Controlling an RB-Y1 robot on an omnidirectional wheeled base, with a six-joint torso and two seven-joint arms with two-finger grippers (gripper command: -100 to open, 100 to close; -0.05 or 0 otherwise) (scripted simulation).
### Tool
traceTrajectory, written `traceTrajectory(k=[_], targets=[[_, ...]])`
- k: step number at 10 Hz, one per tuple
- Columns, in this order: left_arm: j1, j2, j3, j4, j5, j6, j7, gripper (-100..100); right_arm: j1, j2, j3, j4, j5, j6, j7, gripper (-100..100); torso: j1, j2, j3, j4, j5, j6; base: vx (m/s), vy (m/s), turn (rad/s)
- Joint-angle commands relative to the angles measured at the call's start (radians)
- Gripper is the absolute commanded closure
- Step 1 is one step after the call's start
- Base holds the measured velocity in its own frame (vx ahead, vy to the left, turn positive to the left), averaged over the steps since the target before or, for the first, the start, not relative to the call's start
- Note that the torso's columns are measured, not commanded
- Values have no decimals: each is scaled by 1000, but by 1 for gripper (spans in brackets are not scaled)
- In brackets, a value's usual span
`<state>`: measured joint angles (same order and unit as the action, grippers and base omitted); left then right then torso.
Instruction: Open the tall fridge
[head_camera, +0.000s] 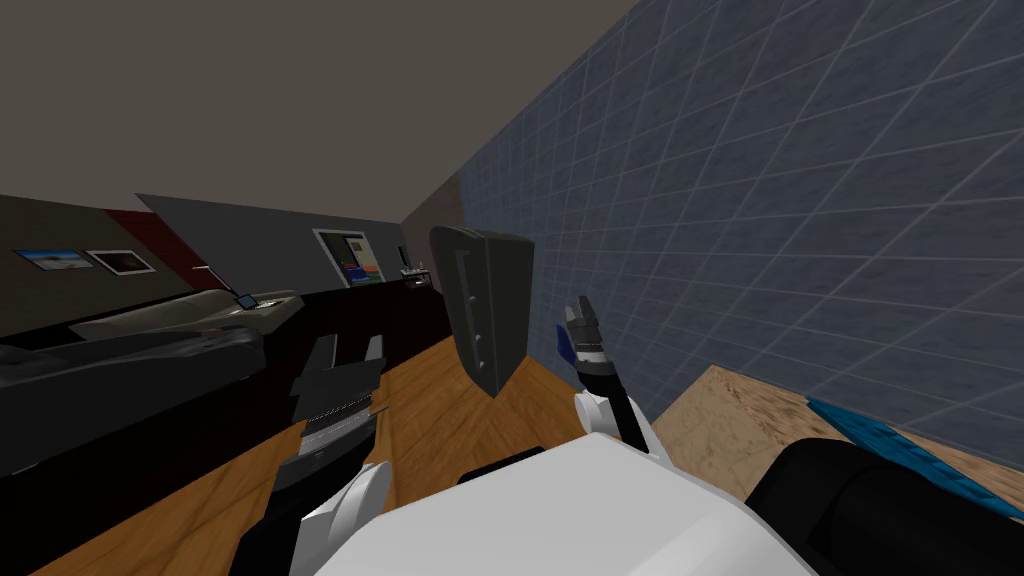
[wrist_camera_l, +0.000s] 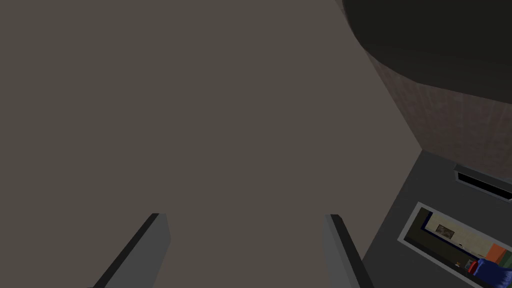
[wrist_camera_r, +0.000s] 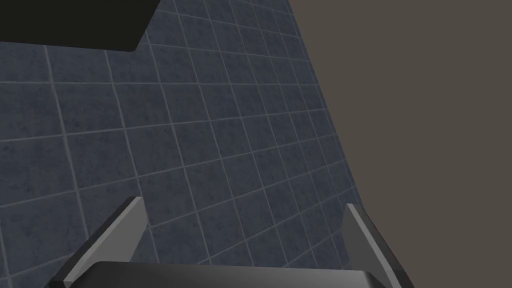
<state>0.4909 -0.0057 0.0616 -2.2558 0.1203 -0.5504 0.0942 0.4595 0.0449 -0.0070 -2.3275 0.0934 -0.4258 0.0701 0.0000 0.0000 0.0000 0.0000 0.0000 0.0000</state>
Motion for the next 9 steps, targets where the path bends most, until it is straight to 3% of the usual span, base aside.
traceTrajectory(k=[1, 9], targets=[[0, 0, 0, 0, 0, 0, 0, 0, 0, 0, 0, 0, 0, 0, 0, 0, 0, 40, -82, 41, 0, 0, 0, 0, 0], [0, 0, 0, 0, 0, 0, 0, 0, 0, 0, 0, 0, 0, 0, 0, 0, 0, 618, -1234, 617, 0, 0, 0, 0, 0]])
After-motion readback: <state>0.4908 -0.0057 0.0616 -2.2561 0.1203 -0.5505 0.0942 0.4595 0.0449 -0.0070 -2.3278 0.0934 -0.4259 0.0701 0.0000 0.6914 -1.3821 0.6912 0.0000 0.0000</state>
